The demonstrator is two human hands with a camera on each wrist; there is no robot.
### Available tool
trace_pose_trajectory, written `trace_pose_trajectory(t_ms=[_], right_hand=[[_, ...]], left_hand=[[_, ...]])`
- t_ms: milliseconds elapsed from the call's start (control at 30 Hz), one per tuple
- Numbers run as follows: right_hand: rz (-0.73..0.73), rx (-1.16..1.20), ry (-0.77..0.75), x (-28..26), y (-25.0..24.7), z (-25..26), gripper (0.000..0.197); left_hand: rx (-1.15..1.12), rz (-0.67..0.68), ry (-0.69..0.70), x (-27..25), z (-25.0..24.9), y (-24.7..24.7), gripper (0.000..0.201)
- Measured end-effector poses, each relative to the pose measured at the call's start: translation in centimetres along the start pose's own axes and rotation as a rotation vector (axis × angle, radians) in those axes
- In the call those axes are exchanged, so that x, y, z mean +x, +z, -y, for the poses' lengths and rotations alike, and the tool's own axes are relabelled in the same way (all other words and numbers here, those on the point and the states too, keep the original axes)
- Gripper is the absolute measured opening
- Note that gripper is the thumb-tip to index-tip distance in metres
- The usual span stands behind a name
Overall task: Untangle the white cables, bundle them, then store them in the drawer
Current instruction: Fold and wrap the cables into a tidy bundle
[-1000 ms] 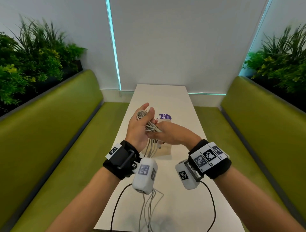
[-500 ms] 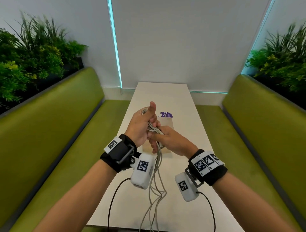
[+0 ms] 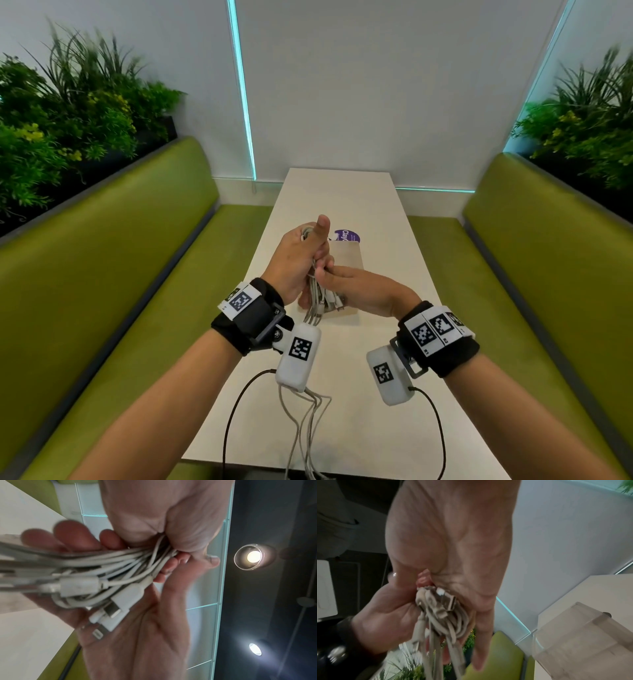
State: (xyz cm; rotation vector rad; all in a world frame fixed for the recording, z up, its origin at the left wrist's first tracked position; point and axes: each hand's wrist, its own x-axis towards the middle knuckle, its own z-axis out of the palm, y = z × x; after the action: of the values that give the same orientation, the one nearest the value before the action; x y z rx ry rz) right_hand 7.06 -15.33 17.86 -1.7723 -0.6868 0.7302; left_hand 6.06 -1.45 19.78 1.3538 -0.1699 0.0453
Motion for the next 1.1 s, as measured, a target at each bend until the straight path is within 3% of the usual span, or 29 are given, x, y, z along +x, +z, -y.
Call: trace_pose_trajectory(t_ms=[67,200,400,533,633,733,767,900,1100], right_hand=[[-0.024,-0.049,-0.011,-0.3,-0.3,0.6,0.046],[-0.075,-0.099,-0.079,0.1,0.0,1.1,0.030],[-0.205,-0.071,-0.144,0.5,2.0,1.1,0.026],[-0.267,-0.040,-0.188,0.6,2.1,1.2,0.021],[-0.294,-0.039,-0.238,0.4,1.3,1.8,0.015],[-0.362,-0.027,-0.309,0.6,0.5,2.1,0.020],[-0.384,-0.018,-0.323,0.7,0.2,2.2,0.020],[-0.382,-0.001,-0.322,1.0,-0.3,2.0,0.023],[-0.509,0.102,-0.346,1.2,0.0,2.1,0.024]], left_hand=[[-0.036,0.009,-0.008,-0.1,-0.2,0.2,0.047],[-0.019,0.021,0.042,-0.1,-0.5,0.3,0.046],[0.102,-0.025,0.101,0.3,-0.9,0.1,0.045],[0.049,0.011,0.160,0.1,-0.9,-0.4,0.037],[0.093,0.134,0.160,-0.2,0.3,-2.0,0.057],[0.158,0.253,0.053,-1.1,2.0,-2.7,0.089],[0.177,0.282,0.021,-1.4,2.6,-2.6,0.089],[0.124,0.331,-0.033,-2.2,3.7,-1.9,0.054],[0.168,0.348,-0.094,-2.3,4.3,-2.4,0.039]])
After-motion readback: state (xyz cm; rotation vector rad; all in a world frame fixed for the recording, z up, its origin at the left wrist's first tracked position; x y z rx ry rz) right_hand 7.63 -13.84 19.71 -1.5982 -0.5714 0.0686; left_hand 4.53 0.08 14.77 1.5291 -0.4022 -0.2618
